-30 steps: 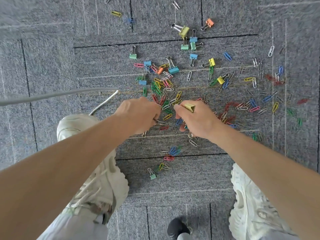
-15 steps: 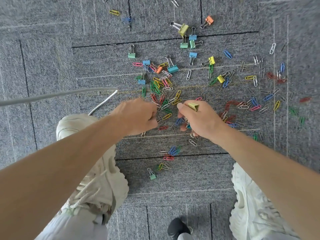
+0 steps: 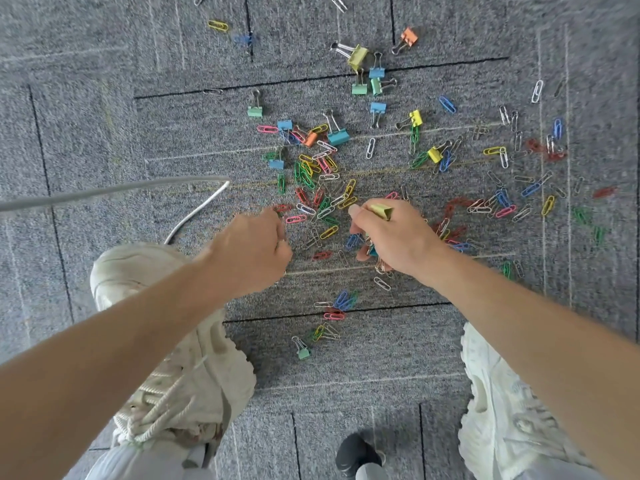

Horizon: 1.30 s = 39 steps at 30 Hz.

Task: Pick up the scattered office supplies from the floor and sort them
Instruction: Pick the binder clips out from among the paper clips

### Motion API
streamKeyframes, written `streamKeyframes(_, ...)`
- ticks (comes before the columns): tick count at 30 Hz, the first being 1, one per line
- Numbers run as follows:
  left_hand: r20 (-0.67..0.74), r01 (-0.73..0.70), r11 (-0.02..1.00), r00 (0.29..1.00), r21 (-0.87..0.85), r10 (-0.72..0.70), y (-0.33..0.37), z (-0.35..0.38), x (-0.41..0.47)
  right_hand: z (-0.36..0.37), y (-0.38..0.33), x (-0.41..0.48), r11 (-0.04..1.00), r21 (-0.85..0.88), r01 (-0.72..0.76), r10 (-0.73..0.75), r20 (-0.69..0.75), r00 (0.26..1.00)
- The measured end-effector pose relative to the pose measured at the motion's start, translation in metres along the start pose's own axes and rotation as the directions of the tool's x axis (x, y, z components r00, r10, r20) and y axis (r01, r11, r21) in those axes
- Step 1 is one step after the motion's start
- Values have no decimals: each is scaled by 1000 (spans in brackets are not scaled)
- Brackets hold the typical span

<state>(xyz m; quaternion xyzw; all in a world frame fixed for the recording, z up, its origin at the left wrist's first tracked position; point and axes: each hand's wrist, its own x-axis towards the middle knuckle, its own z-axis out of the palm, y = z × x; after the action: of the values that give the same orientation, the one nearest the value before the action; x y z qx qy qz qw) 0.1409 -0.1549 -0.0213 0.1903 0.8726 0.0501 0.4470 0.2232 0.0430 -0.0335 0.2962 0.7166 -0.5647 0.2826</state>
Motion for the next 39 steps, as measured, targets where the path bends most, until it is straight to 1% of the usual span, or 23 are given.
streamKeyframes(3, 22, 44, 985, 999, 166, -48, 3, 14, -1, 4, 0, 1, 1000, 0, 24, -24, 16, 1000)
streamKeyframes(5, 41, 66, 953, 996, 296, -82, 5, 17, -1, 5, 1, 3, 999, -27, 35, -34, 16, 999)
streamKeyframes(7, 65, 79, 922, 992, 380, -112, 8, 18, -1, 6, 4, 4, 999, -36, 30, -29, 12, 999)
streamKeyframes(11, 68, 65, 893, 992, 446, -107, 19, 17, -4, 7, 6, 5, 998, -54, 22, -21, 7, 1000)
streamKeyframes(13, 57, 49, 897, 995, 440, -83, 21, 16, -4, 7, 6, 5, 999, -50, 17, -17, 11, 1000)
streamKeyframes(16, 29, 42, 926, 998, 376, -57, 16, 16, -3, 6, 5, 4, 998, -59, 9, -8, 13, 1000)
streamKeyframes(19, 4, 31, 974, 999, 225, -32, 9, 17, 1, 6, 3, 2, 998, -62, 4, -3, 14, 1000)
streamKeyframes(21, 30, 44, 998, 999, 42, -45, 7, 17, 3, 5, 1, 1, 1000, -27, -16, 16, 13, 1000)
streamKeyframes(22, 68, 64, 994, 996, -90, -58, 8, 16, 4, 5, 1, 1, 999, 11, -33, 33, 13, 999)
streamKeyframes(23, 120, 94, 965, 991, -247, -66, 9, 14, 5, 5, -1, 0, 997, 60, -55, 54, 17, 998)
streamKeyframes(24, 171, 130, 904, 983, -408, -64, 12, 12, 6, 4, -2, 0, 990, 119, -81, 78, 26, 997)
streamKeyframes(26, 263, 214, 718, 964, -662, -46, 21, 5, 6, 2, -6, -1, 957, 251, -145, 137, 48, 989)
streamKeyframes(28, 326, 281, 496, 945, -822, 4, 34, -2, 6, -3, -12, -2, 894, 393, -214, 210, 53, 976)
streamKeyframes(29, 344, 307, 379, 938, -873, 34, 41, -7, 5, -7, -16, -3, 846, 477, -237, 244, 49, 969)
streamKeyframes(30, 354, 325, 275, 933, -905, 60, 48, -12, 4, -11, -20, -4, 787, 564, -250, 275, 43, 961)
streamKeyframes(31, 351, 330, 200, 933, -923, 82, 55, -18, 4, -17, -24, -6, 722, 643, -253, 304, 34, 952)
streamKeyframes(33, 313, 299, 124, 942, -946, 119, 67, -35, 2, -31, -31, -11, 609, 754, -246, 352, 20, 936)
streamKeyframes(35, 250, 243, 62, 958, -968, 139, 76, -58, -2, -46, -43, -20, 537, 812, -230, 363, 24, 932)
streamKeyframes(36, 214, 214, 14, 966, -977, 146, 81, -72, -7, -52, -51, -25, 504, 835, -220, 361, 28, 932)
streamKeyframes(39, 126, 156, -200, 980, -967, 154, 100, -116, -34, -70, -83, -50, 420, 891, -169, 329, 24, 944)
